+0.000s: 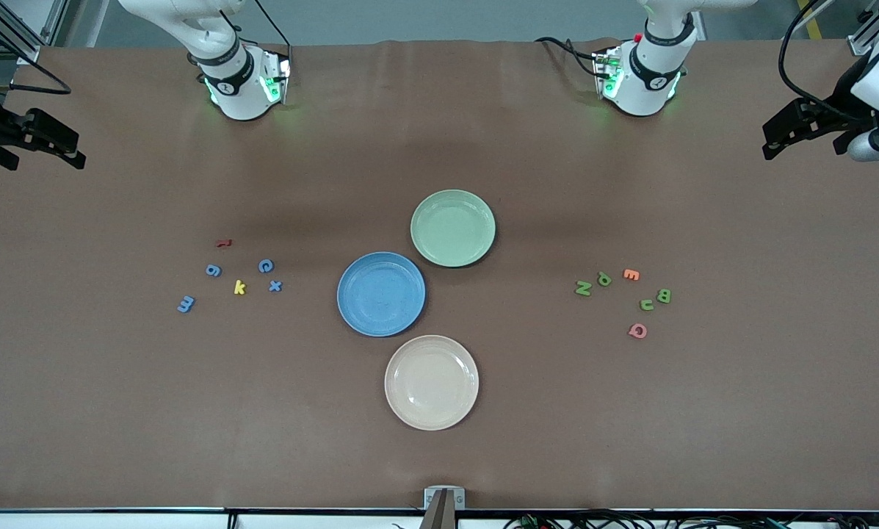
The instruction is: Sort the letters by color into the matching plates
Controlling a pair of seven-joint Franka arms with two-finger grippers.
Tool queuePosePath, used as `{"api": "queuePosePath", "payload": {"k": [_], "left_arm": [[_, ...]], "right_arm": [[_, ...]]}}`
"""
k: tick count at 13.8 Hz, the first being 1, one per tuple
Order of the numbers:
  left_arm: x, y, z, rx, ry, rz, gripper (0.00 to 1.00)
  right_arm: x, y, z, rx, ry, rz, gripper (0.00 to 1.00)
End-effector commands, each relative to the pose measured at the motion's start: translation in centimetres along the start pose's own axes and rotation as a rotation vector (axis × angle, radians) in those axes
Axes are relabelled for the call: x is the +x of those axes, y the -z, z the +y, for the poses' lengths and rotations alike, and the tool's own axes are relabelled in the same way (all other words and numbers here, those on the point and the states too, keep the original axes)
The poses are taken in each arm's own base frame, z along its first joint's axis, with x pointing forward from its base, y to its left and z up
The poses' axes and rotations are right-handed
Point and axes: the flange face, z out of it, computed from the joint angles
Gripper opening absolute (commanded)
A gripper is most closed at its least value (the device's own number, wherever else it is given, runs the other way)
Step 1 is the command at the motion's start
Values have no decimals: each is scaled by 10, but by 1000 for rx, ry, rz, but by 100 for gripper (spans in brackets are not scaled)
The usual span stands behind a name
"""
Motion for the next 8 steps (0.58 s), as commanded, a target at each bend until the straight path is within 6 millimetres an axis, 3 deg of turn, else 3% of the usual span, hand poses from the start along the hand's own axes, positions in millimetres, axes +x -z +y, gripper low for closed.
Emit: {"api": "queuePosePath", "payload": {"k": [1,6,8], "left_arm": [[-4,7,1,-19,-27,-11,100],[8,10,-1,-22,-18,-3,100],[17,-9,6,-42,-13,-43,100]], "right_arm": [[-9,4,-1,22,4,16,100],[-9,4,-1,22,4,14,100],[-9,4,0,23,2,11,100]]}}
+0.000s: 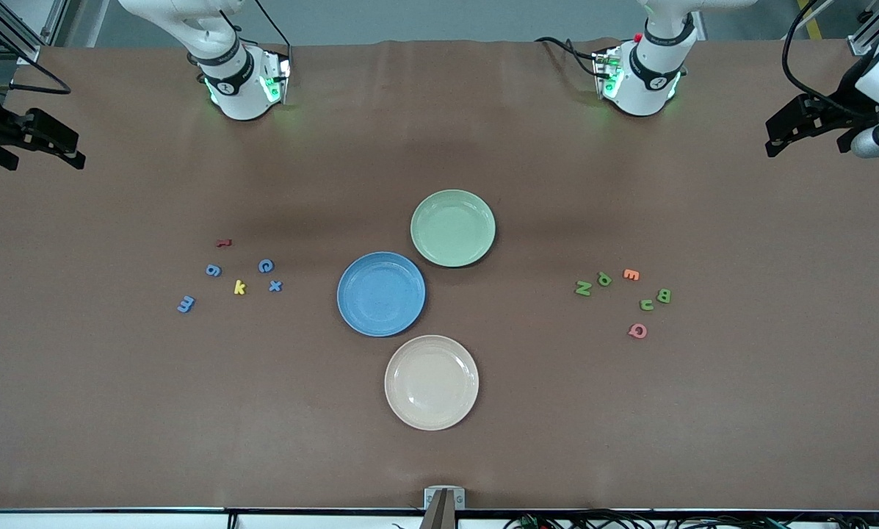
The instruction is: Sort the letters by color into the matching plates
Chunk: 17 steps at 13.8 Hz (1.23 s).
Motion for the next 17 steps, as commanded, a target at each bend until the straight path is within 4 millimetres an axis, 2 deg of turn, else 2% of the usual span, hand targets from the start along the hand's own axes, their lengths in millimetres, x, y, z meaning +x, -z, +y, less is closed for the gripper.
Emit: {"api": "queuePosePath", "payload": {"k": [1,5,8,10,17], "left_arm": [[19,-21,10,-57,-6,-59,100],[40,-76,33,-66,-33,-32,100],[48,-141,50,-72,-49,18,100],[53,-181,69,-79,-75,44,100],[65,-308,124,-120,-101,69,98]], "right_arm": [[-9,2,1,23,0,7,100],[-10,3,3,23,-3,7,100],[-10,3,1,22,0,7,100],[-11,3,1,23,1,2,100],[-11,3,-6,21,14,0,100]]}}
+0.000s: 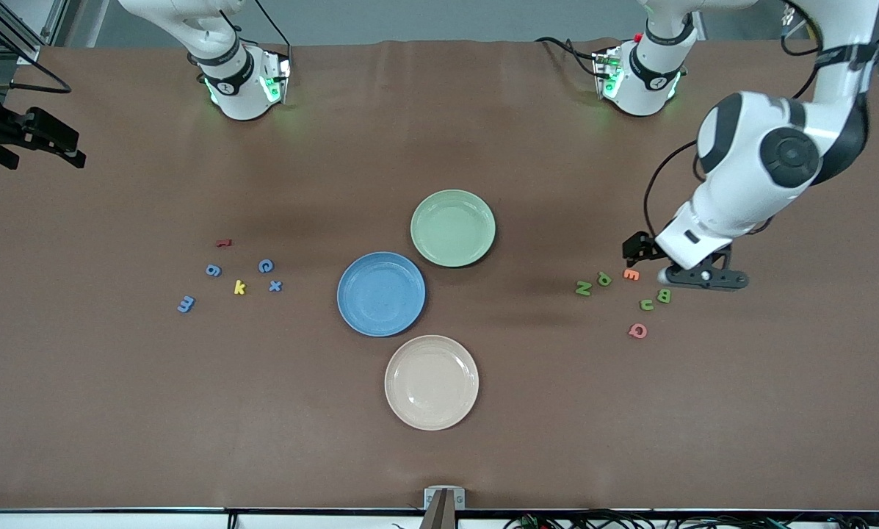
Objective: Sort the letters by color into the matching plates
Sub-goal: 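Reach the left gripper to the green letters and grasp the green N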
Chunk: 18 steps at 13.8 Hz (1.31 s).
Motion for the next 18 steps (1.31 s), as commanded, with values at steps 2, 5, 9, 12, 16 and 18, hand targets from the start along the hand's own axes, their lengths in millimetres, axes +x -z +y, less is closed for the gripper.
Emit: {"api": "queuePosePath", "payload": {"k": [2,5,9,12,16,18], "left_arm": [[1,-59,23,-22,7,-26,93],[3,-97,30,-11,-29,-33,87],[-3,-129,47,-4,-79,-56,77],[-8,-147,53,18,-118,-80,73],[-7,-168,55,3,-107,-54,72],[-7,-176,54,0,-106,-54,72]], "right_arm": [[-9,3,-5,21,12,8,100],[-7,2,-2,23,1,14,100],[-8,1,5,24,-22,6,100],[-8,0,15,50,-61,3,100],[-9,0,20,64,-84,-3,100],[-8,4,20,53,-78,-2,100]]}}
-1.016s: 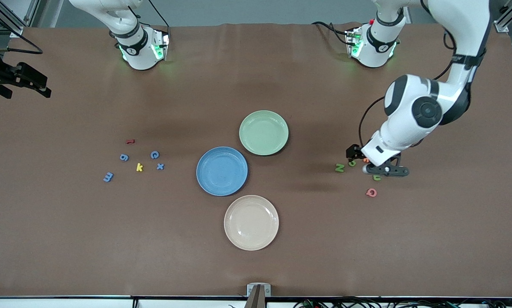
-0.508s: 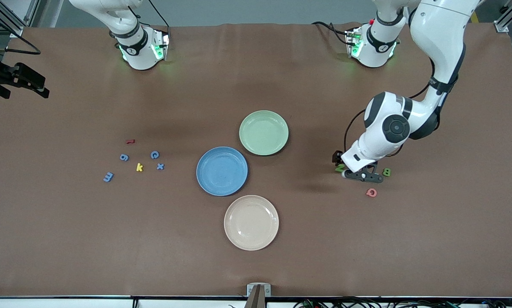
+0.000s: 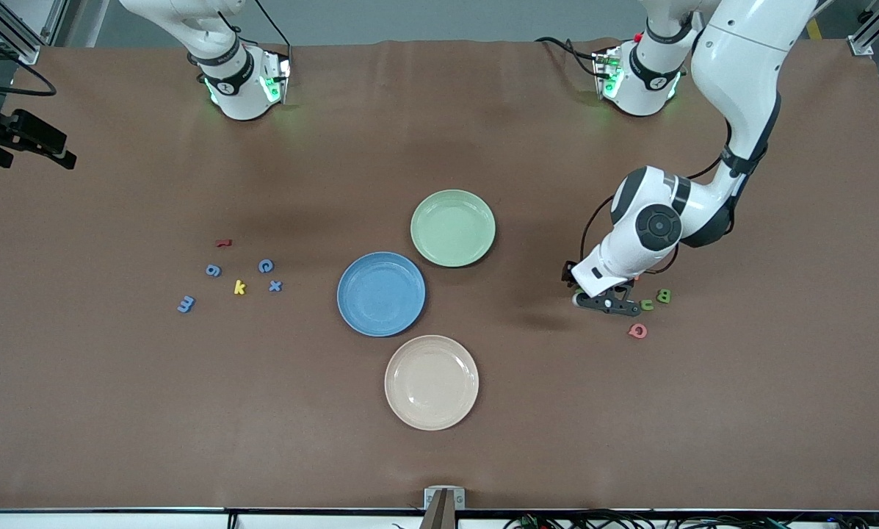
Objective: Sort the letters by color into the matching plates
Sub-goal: 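Reach the left gripper to the green letters and grasp the green N, then carry the green N to its plate while the right gripper grasps a blue letter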
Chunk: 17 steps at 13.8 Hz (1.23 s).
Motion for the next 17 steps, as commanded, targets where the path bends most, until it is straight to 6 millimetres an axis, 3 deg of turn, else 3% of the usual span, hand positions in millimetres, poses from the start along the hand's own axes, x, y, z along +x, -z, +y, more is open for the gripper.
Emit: {"api": "queuePosePath", "payload": {"k": [1,4,7,10,15,17], "left_arm": [[3,-11,1,10,-5,12,71],[3,-16,0,22,-20,7,69],[1,-23,1,22,-7,-4,67],[0,-27,-1,39,-27,-8,64],[1,-31,0,60,-4,-5,54],[1,-31,0,60,-4,-5,38]], "right_arm": [[0,0,2,13,-16,-4,100],[43,-45,22,11,-53,-49,100],[66,-71,35,10,-65,-48,100],[102,-137,54,8,-93,-101,100],[121,-201,83,17,-158,-117,100],[120,-224,84,10,-217,-113,98]]}}
